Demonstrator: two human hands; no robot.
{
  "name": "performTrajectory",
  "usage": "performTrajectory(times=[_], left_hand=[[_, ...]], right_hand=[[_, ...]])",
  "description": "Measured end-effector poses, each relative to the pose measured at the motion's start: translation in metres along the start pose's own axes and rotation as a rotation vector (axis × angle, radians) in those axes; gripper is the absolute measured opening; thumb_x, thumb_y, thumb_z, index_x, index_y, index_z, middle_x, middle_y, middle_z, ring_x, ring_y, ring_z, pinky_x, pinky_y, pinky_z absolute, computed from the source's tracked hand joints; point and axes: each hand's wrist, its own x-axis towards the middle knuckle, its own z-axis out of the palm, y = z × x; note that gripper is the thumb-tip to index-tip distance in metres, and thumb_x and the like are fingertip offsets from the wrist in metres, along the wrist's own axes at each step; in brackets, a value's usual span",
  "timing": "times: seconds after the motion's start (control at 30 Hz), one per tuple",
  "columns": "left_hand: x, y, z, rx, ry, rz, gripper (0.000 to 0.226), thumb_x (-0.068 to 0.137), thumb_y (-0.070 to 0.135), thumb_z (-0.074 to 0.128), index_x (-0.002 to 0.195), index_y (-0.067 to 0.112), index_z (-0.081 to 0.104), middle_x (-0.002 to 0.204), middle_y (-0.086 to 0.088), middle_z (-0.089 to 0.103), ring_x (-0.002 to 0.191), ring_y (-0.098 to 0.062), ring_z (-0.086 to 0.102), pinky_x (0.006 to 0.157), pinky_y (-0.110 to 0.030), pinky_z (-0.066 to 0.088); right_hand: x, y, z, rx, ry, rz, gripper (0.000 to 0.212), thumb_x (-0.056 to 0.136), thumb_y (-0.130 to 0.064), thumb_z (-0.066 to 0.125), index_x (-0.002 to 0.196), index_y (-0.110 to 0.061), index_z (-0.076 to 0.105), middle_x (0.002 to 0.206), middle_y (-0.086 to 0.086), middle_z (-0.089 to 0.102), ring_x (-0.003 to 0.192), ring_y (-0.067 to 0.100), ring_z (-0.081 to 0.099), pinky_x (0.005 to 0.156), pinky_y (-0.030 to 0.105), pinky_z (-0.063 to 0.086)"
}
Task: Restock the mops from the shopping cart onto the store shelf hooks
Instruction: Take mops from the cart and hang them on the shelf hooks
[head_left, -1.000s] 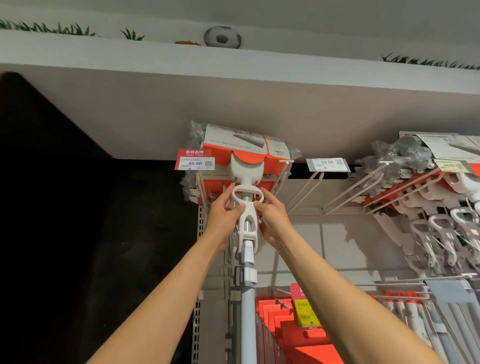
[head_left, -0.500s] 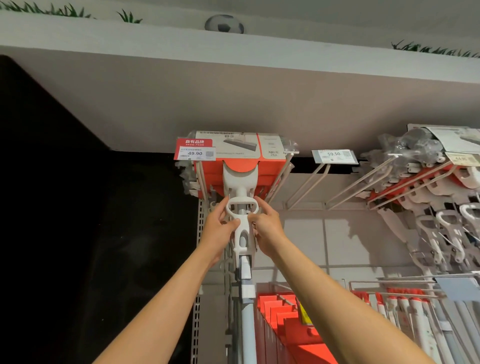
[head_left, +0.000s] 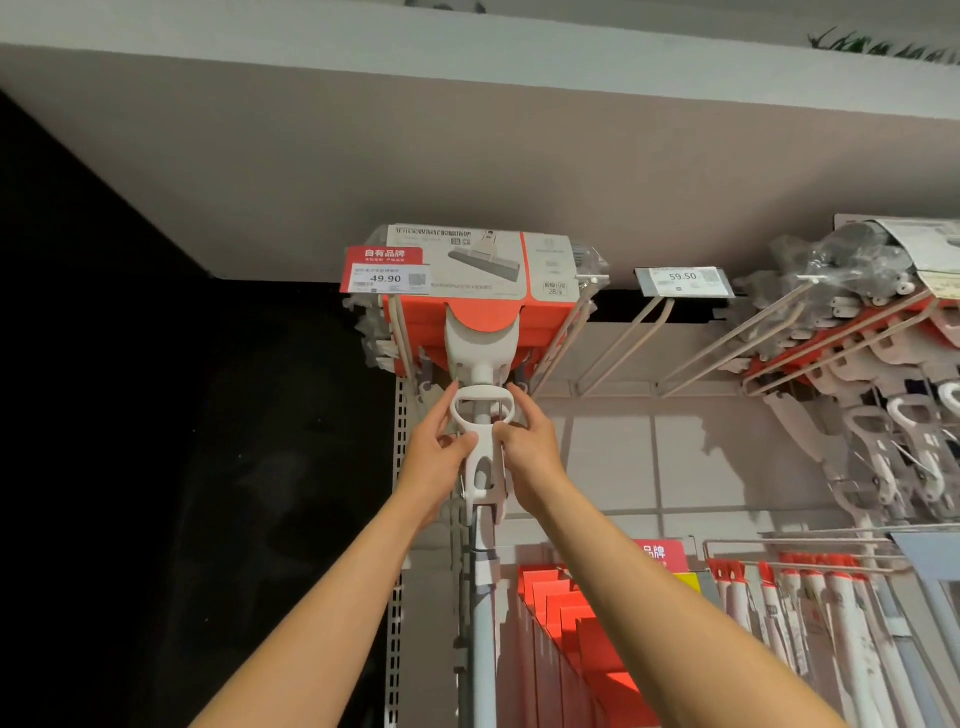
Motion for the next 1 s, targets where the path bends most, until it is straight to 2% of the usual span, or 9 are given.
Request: performTrajectory(times=[0.23,0.37,0.43,0.5,0.6,0.77,0.83,0.93,1.0], left_hand=[[-0.008,0.005,0.000,0.031,-0.018,-0.030,0.073,0.099,-0.001,0.055,0.155,0.037,0.030,0.150,0.005,0.050,0.111,-0.006,0.066,0.095,-0.044,0.057],[-0.025,0.024,0.001,0.050,-0.053,-0.079,0.058,0.106,0.016,0.046,0.156,0.040,0.026,0.138,0.014,0.056,0.100,0.007,0.064,0.076,-0.021,0.058],[-0.038,0.037,0.001,0.051,-0.060,-0.086,0.046,0.109,0.024,0.040,0.150,0.044,0.033,0.125,0.020,0.057,0.096,0.011,0.061,0.070,-0.017,0.053],[-0.052,0.048,0.000,0.035,-0.068,-0.087,0.040,0.109,0.032,0.038,0.147,0.043,0.038,0.133,0.018,0.052,0.108,0.005,0.054,0.083,-0.023,0.050],[-0.076,0.062,-0.001,0.031,-0.056,-0.083,0.035,0.109,0.035,0.037,0.143,0.045,0.041,0.136,0.019,0.044,0.125,-0.004,0.043,0.099,-0.033,0.043],[-0.120,0.076,-0.007,0.224,0.000,-0.027,0.043,0.106,0.045,0.039,0.148,0.039,0.043,0.151,0.016,0.045,0.141,-0.008,0.040,0.116,-0.046,0.037],[-0.143,0.082,-0.008,0.330,0.038,0.018,0.047,0.105,0.046,0.041,0.151,0.036,0.042,0.153,0.014,0.045,0.142,-0.005,0.038,0.118,-0.044,0.035],[-0.192,0.101,-0.002,0.473,0.080,0.104,0.048,0.106,0.038,0.044,0.152,0.031,0.039,0.157,0.012,0.040,0.141,0.006,0.030,0.116,-0.019,0.027],[-0.223,0.109,0.000,0.583,0.091,0.140,0.050,0.105,0.038,0.045,0.154,0.033,0.034,0.161,0.012,0.033,0.143,0.007,0.023,0.117,-0.019,0.023]], right_hand=[[-0.004,0.000,-0.004,-0.086,-0.015,-0.003,0.057,0.093,0.009,0.049,0.137,-0.028,0.052,0.112,0.004,0.070,0.082,0.011,0.071,0.063,0.022,0.056],[-0.012,-0.010,-0.004,-0.154,-0.021,0.010,0.053,0.094,0.000,0.045,0.136,-0.031,0.054,0.118,-0.001,0.069,0.100,0.015,0.068,0.077,0.028,0.057],[-0.021,-0.015,-0.007,-0.129,-0.032,0.014,0.046,0.095,0.000,0.045,0.121,-0.035,0.060,0.105,-0.010,0.068,0.095,0.008,0.066,0.078,0.027,0.055],[-0.033,-0.017,-0.009,-0.122,-0.039,0.008,0.037,0.098,-0.007,0.048,0.121,-0.032,0.062,0.105,-0.013,0.068,0.099,0.006,0.065,0.084,0.028,0.054],[-0.054,-0.015,-0.011,-0.095,-0.048,-0.010,0.049,0.094,-0.026,0.052,0.143,-0.023,0.054,0.137,-0.003,0.061,0.124,0.017,0.058,0.107,0.045,0.047],[-0.116,-0.030,-0.022,-0.072,-0.076,-0.100,0.058,0.089,-0.037,0.053,0.145,-0.021,0.052,0.144,-0.007,0.057,0.132,0.011,0.052,0.113,0.046,0.042],[-0.145,-0.039,-0.031,-0.083,-0.080,-0.146,0.056,0.093,-0.036,0.052,0.147,-0.020,0.049,0.147,-0.007,0.053,0.134,0.008,0.049,0.115,0.040,0.041],[-0.187,-0.047,-0.050,-0.171,-0.090,-0.212,0.045,0.104,-0.025,0.049,0.149,-0.023,0.044,0.143,-0.019,0.047,0.133,-0.005,0.042,0.107,0.009,0.036],[-0.215,-0.052,-0.061,-0.248,-0.092,-0.249,0.046,0.104,-0.023,0.049,0.149,-0.025,0.044,0.141,-0.022,0.046,0.133,-0.009,0.039,0.100,-0.002,0.030]])
